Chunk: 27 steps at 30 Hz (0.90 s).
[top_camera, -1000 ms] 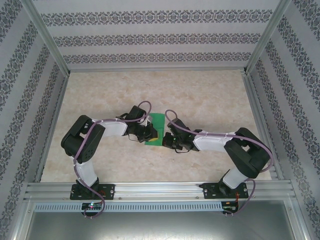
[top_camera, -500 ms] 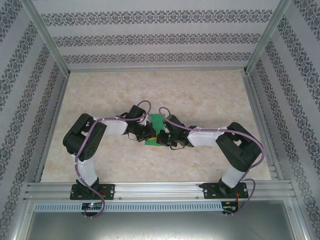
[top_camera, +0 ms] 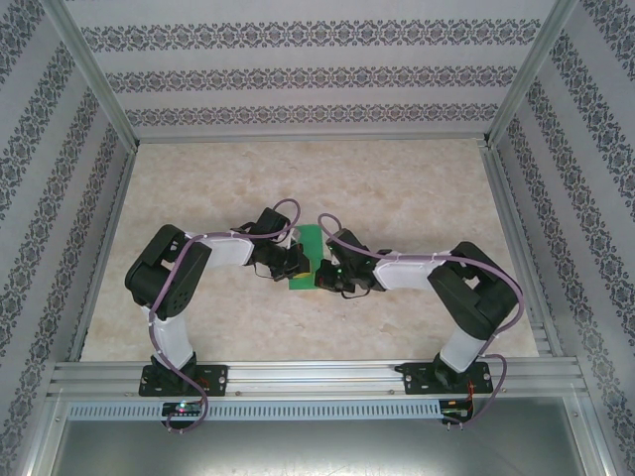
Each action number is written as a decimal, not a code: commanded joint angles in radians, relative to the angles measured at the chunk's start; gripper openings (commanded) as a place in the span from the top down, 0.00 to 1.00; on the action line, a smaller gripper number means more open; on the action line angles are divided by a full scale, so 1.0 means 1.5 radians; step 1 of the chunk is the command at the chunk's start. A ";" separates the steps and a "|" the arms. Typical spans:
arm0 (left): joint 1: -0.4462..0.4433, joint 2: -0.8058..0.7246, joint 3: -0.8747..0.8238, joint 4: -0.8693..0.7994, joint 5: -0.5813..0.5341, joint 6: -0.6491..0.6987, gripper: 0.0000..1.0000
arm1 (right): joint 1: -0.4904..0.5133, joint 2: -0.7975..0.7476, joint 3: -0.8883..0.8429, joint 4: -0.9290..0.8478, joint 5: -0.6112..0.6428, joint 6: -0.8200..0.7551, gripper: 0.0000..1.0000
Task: Fold a paper plane with a square sheet of paper (pick it up from the middle)
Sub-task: Fold the triangle a second time at the center of the table.
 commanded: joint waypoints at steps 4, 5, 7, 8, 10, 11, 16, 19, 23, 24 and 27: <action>0.019 0.032 -0.006 -0.073 -0.045 0.021 0.99 | -0.023 -0.061 -0.061 -0.058 -0.004 -0.005 1.00; 0.018 0.032 -0.003 -0.071 -0.041 0.024 0.99 | -0.023 -0.072 -0.061 -0.055 -0.005 -0.006 1.00; 0.019 0.026 0.000 -0.049 -0.017 0.027 0.98 | -0.024 -0.093 -0.050 -0.052 -0.004 -0.012 1.00; 0.019 0.022 0.005 -0.042 -0.006 0.030 0.97 | -0.024 -0.100 -0.045 -0.047 -0.004 -0.013 1.00; 0.019 0.004 0.012 -0.020 0.018 0.032 0.95 | -0.023 -0.103 -0.029 -0.030 -0.010 -0.016 1.00; 0.019 -0.008 0.013 -0.011 0.025 0.031 0.94 | -0.023 -0.100 -0.021 -0.023 -0.013 -0.017 1.00; 0.019 -0.056 0.002 0.018 0.016 0.026 0.89 | -0.024 -0.039 0.025 -0.006 -0.028 -0.031 1.00; 0.019 -0.047 -0.002 0.034 0.013 0.017 0.89 | -0.024 0.005 0.050 0.003 -0.037 -0.040 1.00; 0.019 -0.024 0.003 0.043 0.005 0.012 0.90 | -0.025 0.038 0.067 0.010 -0.055 -0.043 1.00; 0.018 -0.018 0.006 0.043 0.003 0.010 0.90 | -0.026 0.042 0.067 0.009 -0.058 -0.043 1.00; 0.019 -0.005 0.007 0.039 -0.009 0.010 0.91 | -0.028 0.047 0.060 0.004 -0.059 -0.044 1.00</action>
